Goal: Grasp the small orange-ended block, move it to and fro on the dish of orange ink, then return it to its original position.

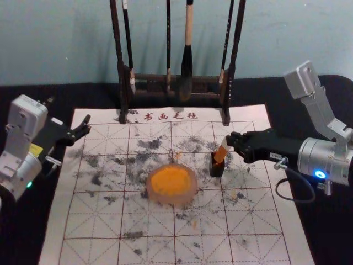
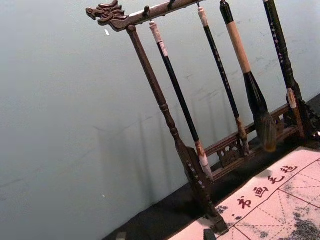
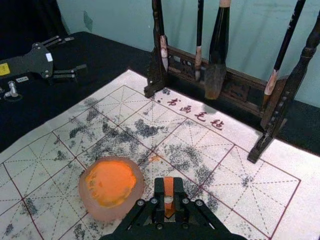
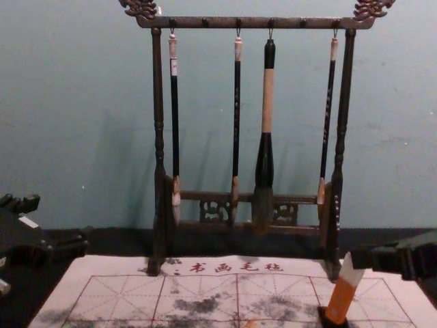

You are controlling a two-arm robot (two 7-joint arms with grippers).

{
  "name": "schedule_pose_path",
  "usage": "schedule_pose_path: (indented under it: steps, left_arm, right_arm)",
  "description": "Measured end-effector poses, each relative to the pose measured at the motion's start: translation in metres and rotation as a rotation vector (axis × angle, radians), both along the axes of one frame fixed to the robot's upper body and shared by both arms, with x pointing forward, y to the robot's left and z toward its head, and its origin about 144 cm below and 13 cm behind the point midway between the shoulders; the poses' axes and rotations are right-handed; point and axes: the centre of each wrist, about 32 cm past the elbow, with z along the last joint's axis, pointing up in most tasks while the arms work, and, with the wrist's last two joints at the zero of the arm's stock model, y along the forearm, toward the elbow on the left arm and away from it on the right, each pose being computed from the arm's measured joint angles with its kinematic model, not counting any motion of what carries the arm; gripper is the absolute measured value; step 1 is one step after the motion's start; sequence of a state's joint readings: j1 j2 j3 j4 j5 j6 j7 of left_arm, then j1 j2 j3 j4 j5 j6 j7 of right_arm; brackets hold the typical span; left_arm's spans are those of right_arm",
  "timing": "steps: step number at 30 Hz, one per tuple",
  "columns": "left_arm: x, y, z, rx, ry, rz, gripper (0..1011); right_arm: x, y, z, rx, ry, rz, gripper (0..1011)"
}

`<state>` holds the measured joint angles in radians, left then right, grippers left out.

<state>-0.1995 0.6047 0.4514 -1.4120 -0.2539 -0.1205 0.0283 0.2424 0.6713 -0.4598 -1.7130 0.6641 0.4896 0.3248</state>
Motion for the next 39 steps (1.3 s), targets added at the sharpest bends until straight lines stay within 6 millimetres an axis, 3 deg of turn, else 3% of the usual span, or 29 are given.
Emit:
schedule_pose_path:
  steps: [39]
  left_arm:
    - [0.000, 0.000, 0.000, 0.000, 0.000, 0.000, 1001]
  right_arm:
    - [0.002, 0.011, -0.021, -0.040, 0.043, -0.023, 99]
